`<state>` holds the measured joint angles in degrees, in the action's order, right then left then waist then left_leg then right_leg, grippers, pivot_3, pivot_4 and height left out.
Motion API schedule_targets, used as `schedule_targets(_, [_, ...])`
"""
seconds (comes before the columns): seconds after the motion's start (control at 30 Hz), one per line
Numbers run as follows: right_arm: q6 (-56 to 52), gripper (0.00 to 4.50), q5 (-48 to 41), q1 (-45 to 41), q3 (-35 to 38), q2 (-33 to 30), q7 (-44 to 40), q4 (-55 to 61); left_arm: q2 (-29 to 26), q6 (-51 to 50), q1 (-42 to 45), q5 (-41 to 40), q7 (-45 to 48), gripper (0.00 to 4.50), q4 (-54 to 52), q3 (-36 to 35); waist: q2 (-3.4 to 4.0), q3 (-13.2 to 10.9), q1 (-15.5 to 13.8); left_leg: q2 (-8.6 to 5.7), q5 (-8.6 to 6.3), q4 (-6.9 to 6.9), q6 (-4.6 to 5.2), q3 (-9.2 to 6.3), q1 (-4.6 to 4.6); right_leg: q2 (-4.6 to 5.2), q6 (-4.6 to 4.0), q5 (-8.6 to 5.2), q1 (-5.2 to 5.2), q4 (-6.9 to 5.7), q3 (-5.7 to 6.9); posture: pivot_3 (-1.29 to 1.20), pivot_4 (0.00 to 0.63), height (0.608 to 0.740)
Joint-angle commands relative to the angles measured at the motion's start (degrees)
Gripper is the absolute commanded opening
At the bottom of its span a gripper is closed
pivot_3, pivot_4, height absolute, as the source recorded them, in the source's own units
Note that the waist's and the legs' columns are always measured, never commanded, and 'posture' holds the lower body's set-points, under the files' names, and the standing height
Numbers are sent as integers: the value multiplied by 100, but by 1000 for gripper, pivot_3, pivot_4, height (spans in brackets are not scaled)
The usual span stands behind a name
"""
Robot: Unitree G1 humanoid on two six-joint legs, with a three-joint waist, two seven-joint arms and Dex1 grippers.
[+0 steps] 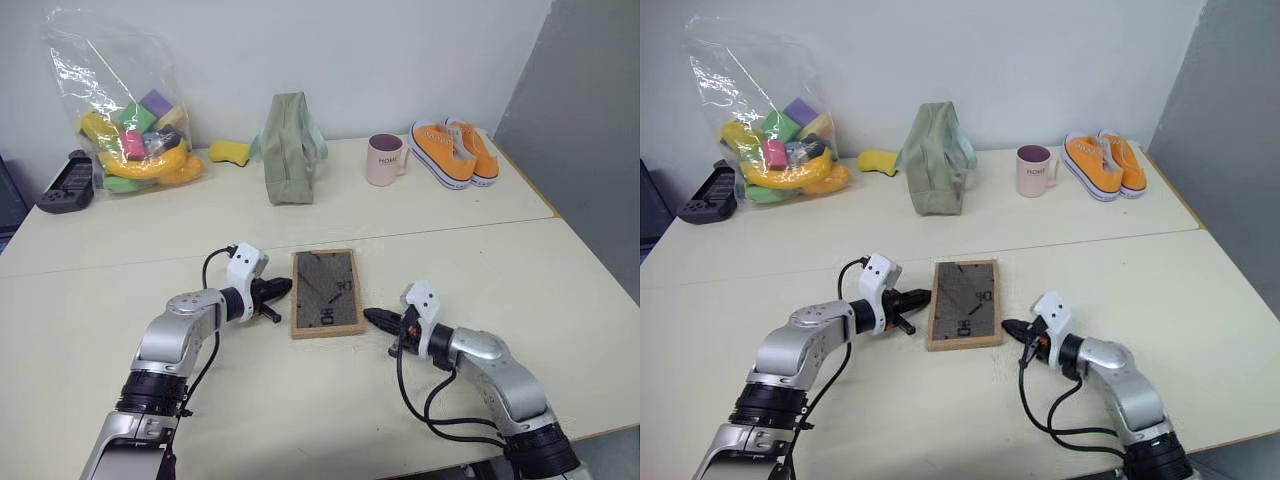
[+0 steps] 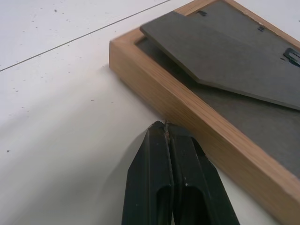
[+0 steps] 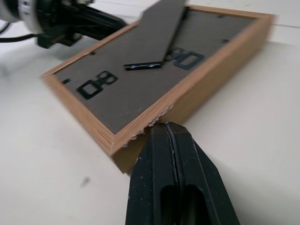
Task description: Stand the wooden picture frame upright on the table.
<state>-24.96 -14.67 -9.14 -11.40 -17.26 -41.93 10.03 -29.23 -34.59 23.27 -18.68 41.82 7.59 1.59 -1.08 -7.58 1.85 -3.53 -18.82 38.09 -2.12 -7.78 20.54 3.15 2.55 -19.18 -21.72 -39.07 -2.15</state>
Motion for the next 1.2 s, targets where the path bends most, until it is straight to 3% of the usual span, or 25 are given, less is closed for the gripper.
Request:
schedule_targets(0.03, [-12, 0, -111, -2, -8, 8, 24, 285, 19, 62, 80, 1, 114, 7, -137, 29, 0, 0, -2, 0, 0, 1, 0, -1, 1, 0, 0, 0, 0, 0, 0, 0, 150, 740])
schedule_targets(0.33, [336, 0, 0, -201, 216, -345, -55, -185, -259, -328, -166, -306, 330, 7, -540, -225, 0, 0, 3, -1, 0, 1, 0, 0, 1, 0, 0, 0, 0, 0, 0, 0, 150, 740])
schedule_targets(0.43, [551, 0, 57, -398, 292, -338, 5, -527, -675, -1197, -596, -1032, 778, 7, -1306, -527, 0, 0, 28, 2, 0, -2, 0, 0, 2, -1, 0, 0, -3, -1, -1, 0, 150, 740])
schedule_targets(0.6, [866, 0, 134, -710, 292, -158, 140, -1083, -1119, -1633, -1230, -1557, 1143, 7, -2161, -617, 2, -1, 68, 2, 0, -6, 0, 0, 2, -1, 0, 0, -5, 0, -3, 0, 150, 740])
schedule_targets(0.9, [1109, 0, 269, -878, 249, -43, 98, -1414, -925, -1885, -1185, -1732, 687, 7, -2190, -718, 1, -1, -1, 0, 0, -1, 0, 1, 3, 1, 0, 0, -2, 0, -2, 0, 150, 740])
schedule_targets(1.13, [1211, 0, 302, -482, 262, -654, -286, -1147, -877, -4259, -579, -3323, 125, 7, -1615, -2153, -1, 0, 15, 1, 0, -1, 0, -2, 4, -1, 0, 0, -3, -2, 2, 0, 150, 740])
schedule_targets(1.2, [1224, 0, 298, -383, 264, -789, -369, -1105, -935, -4977, -418, -3764, 80, 388, -1700, -2431, -1, 1, 15, 1, 0, 1, 1, 0, 4, -1, 0, 0, -1, -2, 0, 0, 150, 740])
